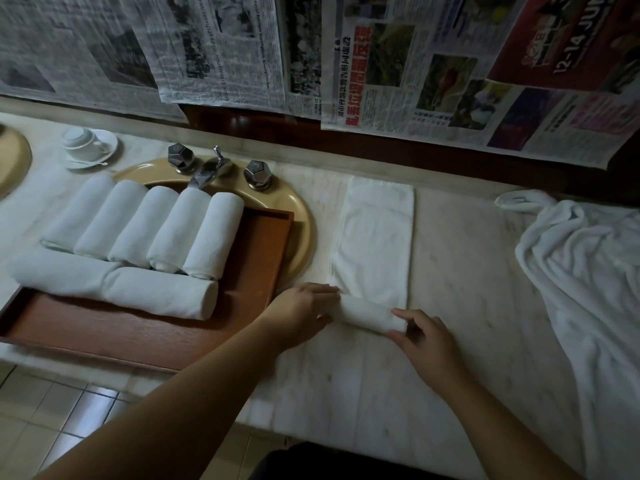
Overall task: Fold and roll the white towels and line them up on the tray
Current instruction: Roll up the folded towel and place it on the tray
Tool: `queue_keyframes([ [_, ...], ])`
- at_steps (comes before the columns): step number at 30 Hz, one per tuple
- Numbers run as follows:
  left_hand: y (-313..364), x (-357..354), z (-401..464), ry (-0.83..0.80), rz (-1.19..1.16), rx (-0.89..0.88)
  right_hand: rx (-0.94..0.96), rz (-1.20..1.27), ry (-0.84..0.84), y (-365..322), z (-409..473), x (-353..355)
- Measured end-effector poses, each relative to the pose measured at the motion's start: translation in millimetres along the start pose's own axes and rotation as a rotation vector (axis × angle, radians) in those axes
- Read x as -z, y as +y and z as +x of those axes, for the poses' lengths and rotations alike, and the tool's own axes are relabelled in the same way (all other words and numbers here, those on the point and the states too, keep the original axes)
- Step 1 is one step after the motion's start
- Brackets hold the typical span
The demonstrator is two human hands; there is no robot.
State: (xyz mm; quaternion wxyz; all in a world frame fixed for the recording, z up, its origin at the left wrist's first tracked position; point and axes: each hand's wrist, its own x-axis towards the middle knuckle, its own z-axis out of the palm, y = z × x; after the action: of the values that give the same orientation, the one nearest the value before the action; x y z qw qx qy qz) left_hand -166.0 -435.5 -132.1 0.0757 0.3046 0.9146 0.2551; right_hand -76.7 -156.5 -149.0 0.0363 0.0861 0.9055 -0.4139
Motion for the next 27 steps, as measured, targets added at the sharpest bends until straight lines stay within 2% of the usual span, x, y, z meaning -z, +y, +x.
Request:
queue_keyframes([
  [5,-4,2,3,-0.149,0.008,0.013,-0.065,0.045,-0.013,5,-3,6],
  [9,0,-10,-8,-0.112,-0.007,0.045,-0.068,0.074,-0.056,18,-1,10],
  [16,10,-25,-12,-0.112,-0.239,0.324,-0.001,0.074,0.016,32,4,2],
  [19,14,-26,-7,-0.064,-0.337,0.417,-0.053,0.044,0.037,32,11,-1],
  [22,22,-25,2,-0.010,-0.523,0.613,-0.114,0.043,0.050,32,17,-1],
  [24,28,-22,8,0.041,-0.642,0.730,-0.161,0.081,0.032,28,20,0],
  [27,34,-17,14,0.083,-0.699,0.770,-0.210,0.238,0.079,18,23,2],
])
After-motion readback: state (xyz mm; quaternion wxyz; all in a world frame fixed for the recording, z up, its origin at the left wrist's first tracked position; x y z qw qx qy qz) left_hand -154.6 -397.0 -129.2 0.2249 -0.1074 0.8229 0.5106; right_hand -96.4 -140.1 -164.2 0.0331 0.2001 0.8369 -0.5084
